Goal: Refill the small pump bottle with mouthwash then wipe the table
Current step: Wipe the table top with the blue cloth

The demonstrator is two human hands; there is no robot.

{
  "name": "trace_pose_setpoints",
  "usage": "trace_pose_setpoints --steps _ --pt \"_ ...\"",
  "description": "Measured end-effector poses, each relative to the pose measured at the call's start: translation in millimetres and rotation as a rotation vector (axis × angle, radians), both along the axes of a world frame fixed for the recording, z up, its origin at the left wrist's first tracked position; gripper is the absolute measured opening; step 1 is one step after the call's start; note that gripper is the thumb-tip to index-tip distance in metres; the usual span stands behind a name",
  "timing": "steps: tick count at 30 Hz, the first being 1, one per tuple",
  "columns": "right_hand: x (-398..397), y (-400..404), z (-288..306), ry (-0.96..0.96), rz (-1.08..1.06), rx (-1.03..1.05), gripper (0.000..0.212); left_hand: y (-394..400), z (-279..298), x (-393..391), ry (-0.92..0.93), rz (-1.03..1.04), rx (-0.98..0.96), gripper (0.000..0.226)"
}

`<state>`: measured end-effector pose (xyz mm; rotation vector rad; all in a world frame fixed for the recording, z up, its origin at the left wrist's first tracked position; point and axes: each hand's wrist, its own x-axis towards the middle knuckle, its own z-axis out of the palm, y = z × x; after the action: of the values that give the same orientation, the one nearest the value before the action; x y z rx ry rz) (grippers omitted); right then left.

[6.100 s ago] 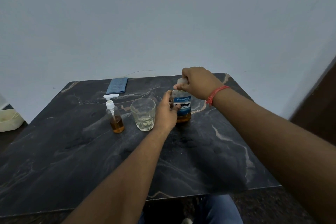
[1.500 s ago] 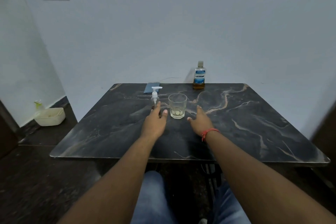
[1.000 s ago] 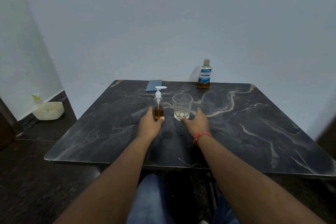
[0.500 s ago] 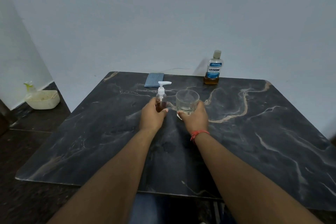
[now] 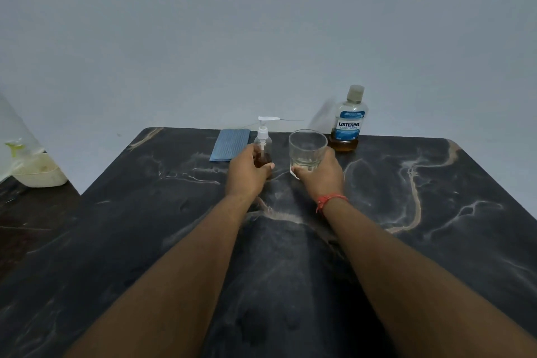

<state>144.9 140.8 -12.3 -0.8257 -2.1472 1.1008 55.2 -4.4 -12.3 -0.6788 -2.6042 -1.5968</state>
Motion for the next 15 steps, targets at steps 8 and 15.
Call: trace_pose_setpoints --steps 8,15 --pt "-56 36 -4 0.009 0.023 -0.003 0.058 49 -4 -56 0.058 0.048 -0.077 0.028" --pt "-85 49 -7 0.029 0.015 -0.008 0.056 69 -3 -86 0.070 0.070 -0.080 0.032"
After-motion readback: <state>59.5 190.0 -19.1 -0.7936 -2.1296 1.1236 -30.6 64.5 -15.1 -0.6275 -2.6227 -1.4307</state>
